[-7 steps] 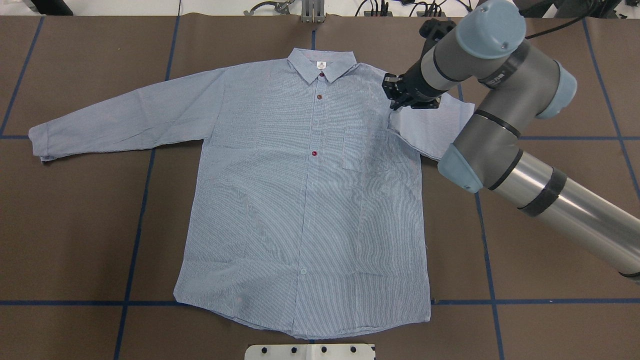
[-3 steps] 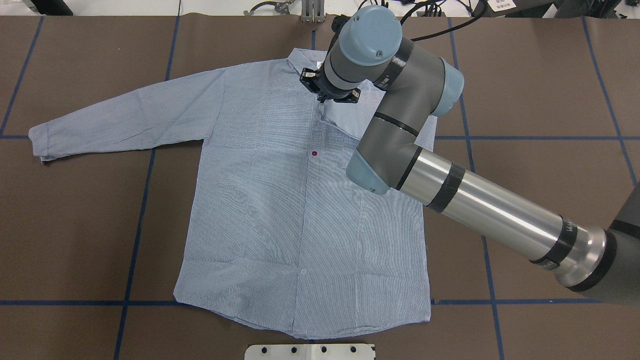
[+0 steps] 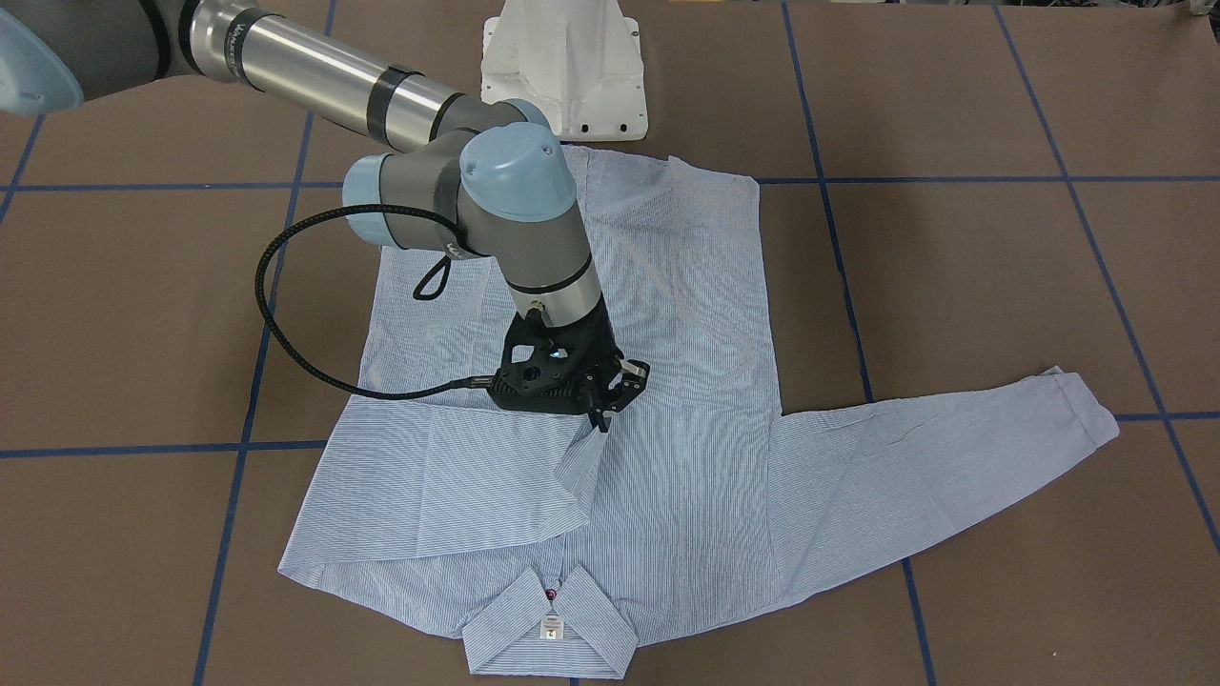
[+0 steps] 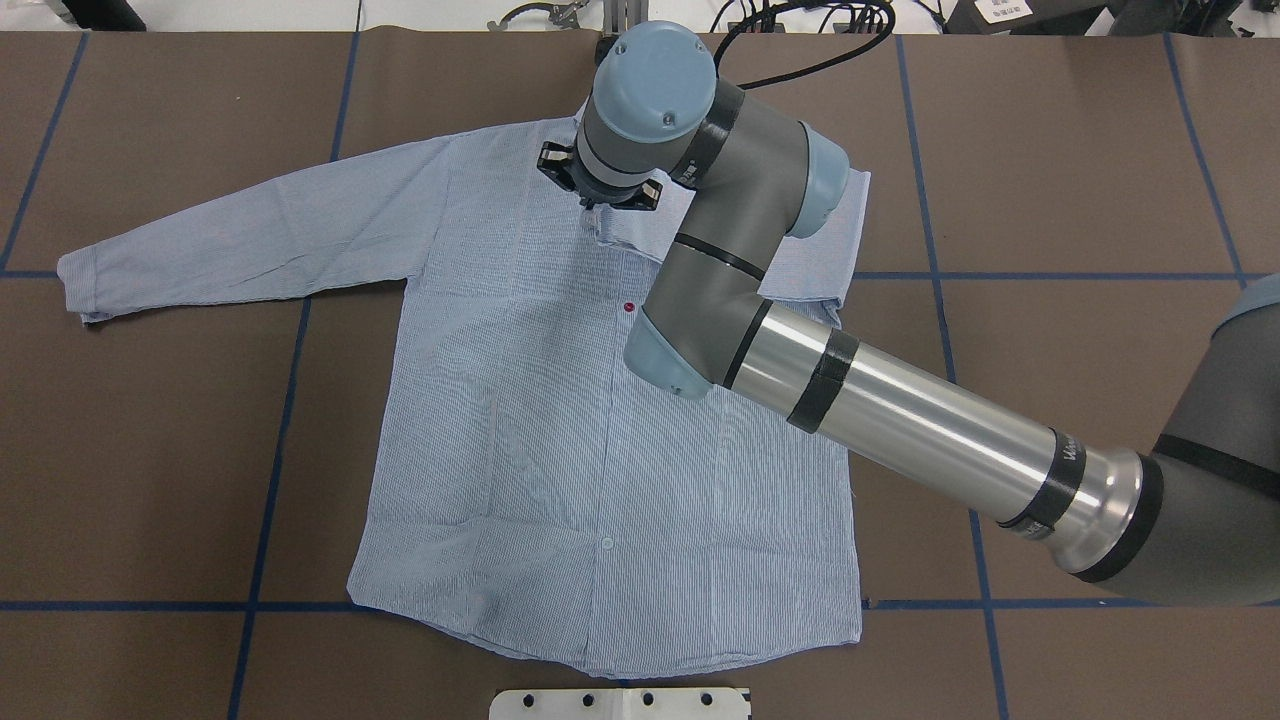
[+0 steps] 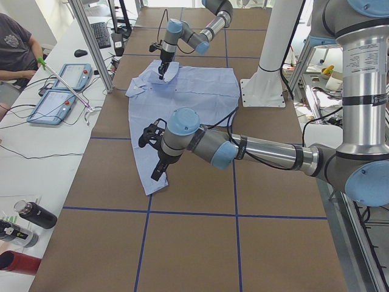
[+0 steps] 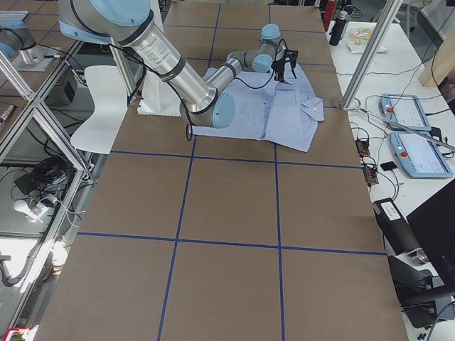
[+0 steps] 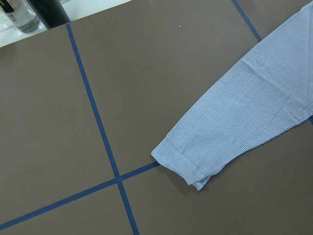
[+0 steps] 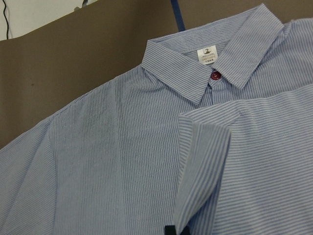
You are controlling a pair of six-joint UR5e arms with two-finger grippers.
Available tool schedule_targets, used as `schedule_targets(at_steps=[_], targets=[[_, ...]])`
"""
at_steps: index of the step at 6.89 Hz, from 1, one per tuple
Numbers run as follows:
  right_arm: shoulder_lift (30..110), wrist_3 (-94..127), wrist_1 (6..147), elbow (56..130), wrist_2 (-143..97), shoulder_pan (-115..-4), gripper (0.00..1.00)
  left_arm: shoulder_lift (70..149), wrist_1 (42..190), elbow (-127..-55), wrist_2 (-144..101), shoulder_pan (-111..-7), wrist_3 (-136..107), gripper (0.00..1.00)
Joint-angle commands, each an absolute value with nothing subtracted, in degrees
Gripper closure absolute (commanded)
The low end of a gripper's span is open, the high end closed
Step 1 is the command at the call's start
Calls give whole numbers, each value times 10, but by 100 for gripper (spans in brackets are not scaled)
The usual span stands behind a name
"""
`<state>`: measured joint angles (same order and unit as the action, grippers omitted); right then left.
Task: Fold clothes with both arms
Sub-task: 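Carry the grasped sleeve with the right gripper across the shirt toward the collar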
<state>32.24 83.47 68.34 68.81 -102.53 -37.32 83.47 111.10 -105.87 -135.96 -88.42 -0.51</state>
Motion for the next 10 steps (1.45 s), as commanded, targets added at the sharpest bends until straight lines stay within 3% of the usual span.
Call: schedule_targets(at_steps=[1,5,6,7,10], targets=[[297,834,682,661,-1023,-370,100,834,1112,-1059,-1361,-884,-4,0],[272,835,655,616,-996,-359,100,834,1111,-1062,-1361,-884,-5,0],[272,835,654,614,-995,-359,93,834,1111,-1062,-1361,-884,-6,0],[272,834,653,611,-981,-353,1,834,1110,-1059,-1361,-883,-8,0],[246,885,655,610,-947,-326,1,880,1124,-1004,-1358,-848,-70,1]])
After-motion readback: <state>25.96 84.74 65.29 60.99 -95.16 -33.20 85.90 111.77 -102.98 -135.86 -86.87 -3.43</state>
